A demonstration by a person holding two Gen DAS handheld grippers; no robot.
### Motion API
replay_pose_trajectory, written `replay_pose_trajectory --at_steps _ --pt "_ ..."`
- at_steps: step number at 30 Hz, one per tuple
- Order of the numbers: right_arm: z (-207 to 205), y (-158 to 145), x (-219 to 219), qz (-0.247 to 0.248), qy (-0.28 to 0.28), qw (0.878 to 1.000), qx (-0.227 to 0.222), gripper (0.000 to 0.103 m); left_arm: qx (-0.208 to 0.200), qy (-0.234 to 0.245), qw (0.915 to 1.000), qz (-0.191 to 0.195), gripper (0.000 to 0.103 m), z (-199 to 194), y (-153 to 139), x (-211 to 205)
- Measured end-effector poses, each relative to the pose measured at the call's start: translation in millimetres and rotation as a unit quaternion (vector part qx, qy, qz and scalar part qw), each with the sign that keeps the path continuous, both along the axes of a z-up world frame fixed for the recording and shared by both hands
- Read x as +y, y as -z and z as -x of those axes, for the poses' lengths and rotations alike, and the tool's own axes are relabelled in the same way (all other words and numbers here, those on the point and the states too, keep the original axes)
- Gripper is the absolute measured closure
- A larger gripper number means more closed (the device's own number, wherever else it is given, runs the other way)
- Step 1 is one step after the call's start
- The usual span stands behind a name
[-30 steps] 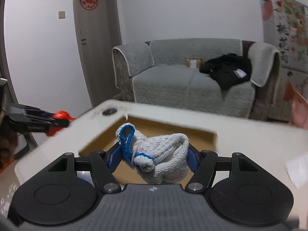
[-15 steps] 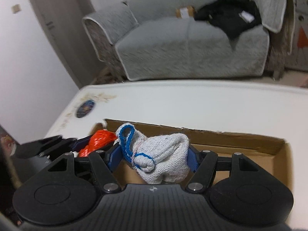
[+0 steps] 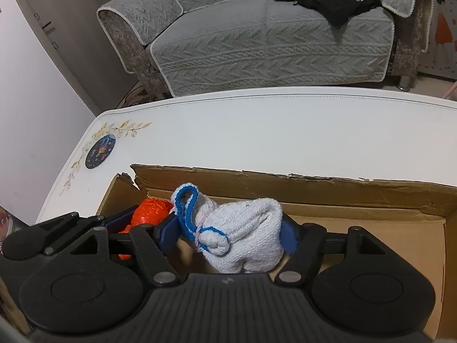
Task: Organize objects
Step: 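Lower both bundles into the cardboard box and open both tools, then move both tools back over the pile of socks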
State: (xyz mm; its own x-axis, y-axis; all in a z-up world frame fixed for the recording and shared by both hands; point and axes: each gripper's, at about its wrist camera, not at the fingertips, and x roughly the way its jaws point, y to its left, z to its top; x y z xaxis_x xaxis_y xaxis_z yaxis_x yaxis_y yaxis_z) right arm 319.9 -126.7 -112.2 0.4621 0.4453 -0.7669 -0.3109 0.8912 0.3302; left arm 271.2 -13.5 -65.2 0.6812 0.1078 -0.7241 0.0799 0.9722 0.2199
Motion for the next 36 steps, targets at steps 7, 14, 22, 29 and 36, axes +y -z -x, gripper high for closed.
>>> replay_pose_trajectory --at_steps 7,14,22,29,36 --pt "1.1 -10.1 -3.1 0.002 0.007 1.000 0.002 0.028 0.004 0.012 0.9999 0.004 0.026 1.4 -5.9 -1.9" --pt "19.2 -46.9 -26.9 0.002 0.016 0.999 -0.040 0.022 -0.030 0.010 0.9995 0.006 0.009 22.3 -30.0 -0.6" --pt "76.8 -87.3 -60.0 0.001 0.001 0.995 -0.099 0.017 -0.080 -0.006 0.9956 0.050 0.006 71.1 -72.5 18.9" --pt "155.7 -99.4 -101.2 -0.003 -0.006 0.987 -0.162 0.010 -0.125 0.006 0.9895 0.073 0.001 152.6 -88.5 27.7" --pt "224.8 -69.1 -133.4 0.023 0.005 0.982 -0.188 0.008 -0.133 0.005 0.9864 0.096 0.001 233.9 -76.1 28.9"
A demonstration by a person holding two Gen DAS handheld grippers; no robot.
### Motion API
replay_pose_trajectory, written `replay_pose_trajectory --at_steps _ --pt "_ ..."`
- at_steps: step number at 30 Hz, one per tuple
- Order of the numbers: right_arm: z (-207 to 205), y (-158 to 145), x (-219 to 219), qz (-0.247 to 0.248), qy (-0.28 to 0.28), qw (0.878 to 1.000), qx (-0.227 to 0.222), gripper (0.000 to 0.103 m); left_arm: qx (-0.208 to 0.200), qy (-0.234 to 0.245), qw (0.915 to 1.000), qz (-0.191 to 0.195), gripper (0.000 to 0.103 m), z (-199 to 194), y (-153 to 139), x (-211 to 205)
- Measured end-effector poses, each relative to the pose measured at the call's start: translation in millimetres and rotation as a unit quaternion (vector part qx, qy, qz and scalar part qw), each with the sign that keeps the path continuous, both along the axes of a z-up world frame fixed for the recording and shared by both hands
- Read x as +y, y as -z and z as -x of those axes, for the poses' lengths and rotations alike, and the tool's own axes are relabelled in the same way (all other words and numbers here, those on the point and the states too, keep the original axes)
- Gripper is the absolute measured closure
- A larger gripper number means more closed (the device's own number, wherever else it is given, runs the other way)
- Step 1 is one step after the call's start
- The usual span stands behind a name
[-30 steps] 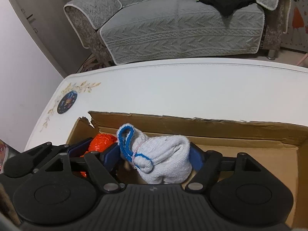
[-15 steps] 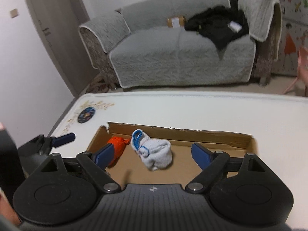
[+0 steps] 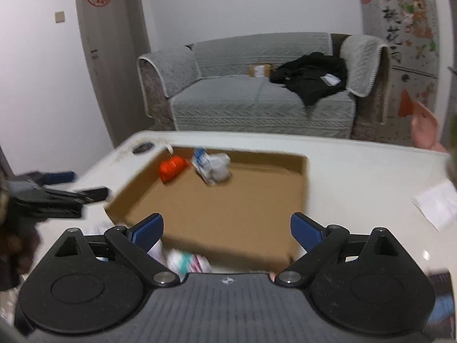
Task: Organize objects
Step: 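Move both tools back over the pile of socks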
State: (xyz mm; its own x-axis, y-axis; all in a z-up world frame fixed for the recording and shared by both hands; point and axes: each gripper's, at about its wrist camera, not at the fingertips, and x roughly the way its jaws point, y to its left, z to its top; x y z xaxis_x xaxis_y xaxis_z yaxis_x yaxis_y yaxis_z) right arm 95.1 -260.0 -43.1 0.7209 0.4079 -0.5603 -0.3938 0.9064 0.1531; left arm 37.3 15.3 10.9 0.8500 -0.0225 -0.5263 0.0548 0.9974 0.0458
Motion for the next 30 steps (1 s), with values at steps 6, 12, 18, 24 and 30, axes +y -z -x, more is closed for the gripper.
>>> replay_pose_trajectory --at_steps 6,12,18,24,30 --pt "24.9 20.2 -20.4 0.002 0.021 1.000 -0.005 0.008 0.011 -0.009 0.9999 -0.001 0.000 50.2 21.3 -4.3" --pt "28.7 36.8 -24.3 0.025 0.031 0.999 -0.011 0.007 0.030 -0.020 0.9990 0.027 0.000 77.1 42.9 -5.7" --pt "23.9 46.1 -24.5 0.029 0.035 0.999 -0.005 0.006 0.031 -0.004 0.9994 0.017 0.000 81.8 54.1 -15.5" --pt "37.2 58.2 -26.6 0.035 0.037 0.999 0.000 0.005 0.047 0.001 0.9986 0.024 0.001 82.8 67.2 -16.3" --pt "41.6 67.0 -27.7 0.041 0.040 0.998 0.007 0.004 0.058 0.008 0.9980 0.024 0.001 83.4 78.4 -19.3"
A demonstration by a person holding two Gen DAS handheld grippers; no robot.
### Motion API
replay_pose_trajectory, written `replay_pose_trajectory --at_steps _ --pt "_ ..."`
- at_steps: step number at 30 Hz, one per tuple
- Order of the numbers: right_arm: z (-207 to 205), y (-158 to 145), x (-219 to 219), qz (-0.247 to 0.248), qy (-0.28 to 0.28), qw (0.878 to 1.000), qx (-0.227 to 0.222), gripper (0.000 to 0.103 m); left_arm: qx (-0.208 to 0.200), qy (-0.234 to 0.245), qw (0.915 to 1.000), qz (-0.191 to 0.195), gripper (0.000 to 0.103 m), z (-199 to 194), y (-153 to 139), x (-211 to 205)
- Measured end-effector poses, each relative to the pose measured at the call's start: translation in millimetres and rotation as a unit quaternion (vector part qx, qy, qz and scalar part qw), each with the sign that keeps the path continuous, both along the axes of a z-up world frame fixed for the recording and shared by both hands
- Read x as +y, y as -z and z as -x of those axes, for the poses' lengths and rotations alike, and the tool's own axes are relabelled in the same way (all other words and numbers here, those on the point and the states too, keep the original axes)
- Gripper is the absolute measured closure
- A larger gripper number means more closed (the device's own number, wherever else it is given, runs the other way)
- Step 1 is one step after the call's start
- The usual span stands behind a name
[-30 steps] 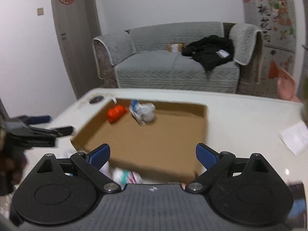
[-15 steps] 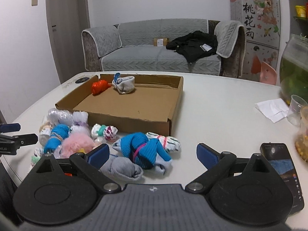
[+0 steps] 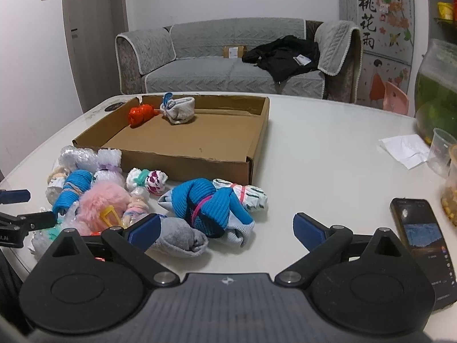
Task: Organize objects
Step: 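Move both tools back over the pile of socks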
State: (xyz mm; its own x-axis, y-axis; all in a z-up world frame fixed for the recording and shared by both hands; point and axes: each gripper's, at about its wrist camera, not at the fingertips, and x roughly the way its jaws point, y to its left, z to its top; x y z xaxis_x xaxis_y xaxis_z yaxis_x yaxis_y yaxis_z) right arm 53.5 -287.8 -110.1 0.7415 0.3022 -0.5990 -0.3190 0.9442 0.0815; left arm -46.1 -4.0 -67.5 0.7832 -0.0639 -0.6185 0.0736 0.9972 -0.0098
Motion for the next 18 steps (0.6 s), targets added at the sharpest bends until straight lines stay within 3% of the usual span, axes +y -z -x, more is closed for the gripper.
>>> replay_pose_trajectory --at_steps 12,18 --pt "16.1 9.2 5.1 0.007 -0.008 1.000 -0.018 0.002 0.000 -0.009 1.0000 -0.005 0.000 17.2 5.0 8.1" --pt "10.5 20.0 17.3 0.016 -0.029 0.999 -0.007 0.002 0.000 -0.006 0.9999 -0.010 0.000 17.1 3.1 6.0"
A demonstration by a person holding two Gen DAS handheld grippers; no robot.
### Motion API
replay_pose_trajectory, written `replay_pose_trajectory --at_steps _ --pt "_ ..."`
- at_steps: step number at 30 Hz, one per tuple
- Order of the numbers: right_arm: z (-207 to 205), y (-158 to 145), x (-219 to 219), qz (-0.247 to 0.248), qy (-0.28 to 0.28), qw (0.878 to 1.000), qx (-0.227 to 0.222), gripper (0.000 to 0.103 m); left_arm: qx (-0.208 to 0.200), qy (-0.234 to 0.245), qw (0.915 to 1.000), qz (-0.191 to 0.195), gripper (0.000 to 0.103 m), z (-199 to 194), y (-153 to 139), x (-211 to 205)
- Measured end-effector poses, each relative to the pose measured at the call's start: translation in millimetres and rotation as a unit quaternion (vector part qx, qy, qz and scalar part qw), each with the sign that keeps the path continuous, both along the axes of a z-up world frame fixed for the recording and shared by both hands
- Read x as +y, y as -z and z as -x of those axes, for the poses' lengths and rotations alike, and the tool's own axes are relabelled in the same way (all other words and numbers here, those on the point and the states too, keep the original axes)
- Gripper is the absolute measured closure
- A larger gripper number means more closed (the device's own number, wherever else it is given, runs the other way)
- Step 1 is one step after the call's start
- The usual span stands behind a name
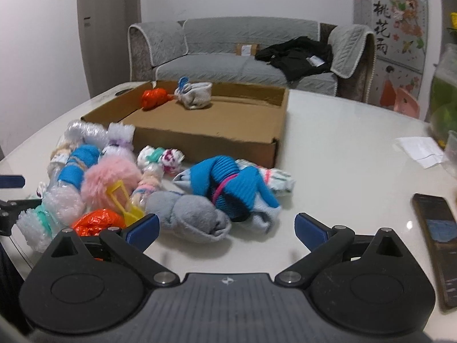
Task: Organize objects
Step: 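Move both tools back over the pile of socks, then grasp the grey sock with the right tool while the left grasps the white-green sock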
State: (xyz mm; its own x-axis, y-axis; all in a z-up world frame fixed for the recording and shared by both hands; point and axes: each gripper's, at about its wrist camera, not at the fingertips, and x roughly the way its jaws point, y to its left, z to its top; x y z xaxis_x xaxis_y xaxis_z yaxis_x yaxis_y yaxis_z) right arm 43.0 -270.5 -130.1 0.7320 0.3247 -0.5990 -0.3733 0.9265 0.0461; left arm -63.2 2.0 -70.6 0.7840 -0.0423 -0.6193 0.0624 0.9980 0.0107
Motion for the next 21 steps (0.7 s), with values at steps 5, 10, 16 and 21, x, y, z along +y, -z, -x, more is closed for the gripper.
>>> replay_pose_trajectory --at_steps 5,10,16,21 --pt "0.5 6.0 10.8 -0.008 -0.018 1.000 0.008 0.002 0.000 0.006 1.0000 0.004 0.000 6.5 -4.7 0.8" --pt "2.1 10.7 23.4 -0.008 -0.027 0.999 0.016 0.003 0.016 -0.005 0.9997 0.015 0.001 1.7 3.3 2.8" --pt "3.6 10.4 26.0 0.002 -0.021 1.000 0.020 0.016 0.020 -0.011 0.9997 0.007 0.001 -5.7 8.2 0.8" --pt "4.7 7.9 17.6 -0.006 -0.003 1.000 0.019 0.042 0.023 -0.016 0.9996 -0.011 0.002 3.0 7.6 4.8"
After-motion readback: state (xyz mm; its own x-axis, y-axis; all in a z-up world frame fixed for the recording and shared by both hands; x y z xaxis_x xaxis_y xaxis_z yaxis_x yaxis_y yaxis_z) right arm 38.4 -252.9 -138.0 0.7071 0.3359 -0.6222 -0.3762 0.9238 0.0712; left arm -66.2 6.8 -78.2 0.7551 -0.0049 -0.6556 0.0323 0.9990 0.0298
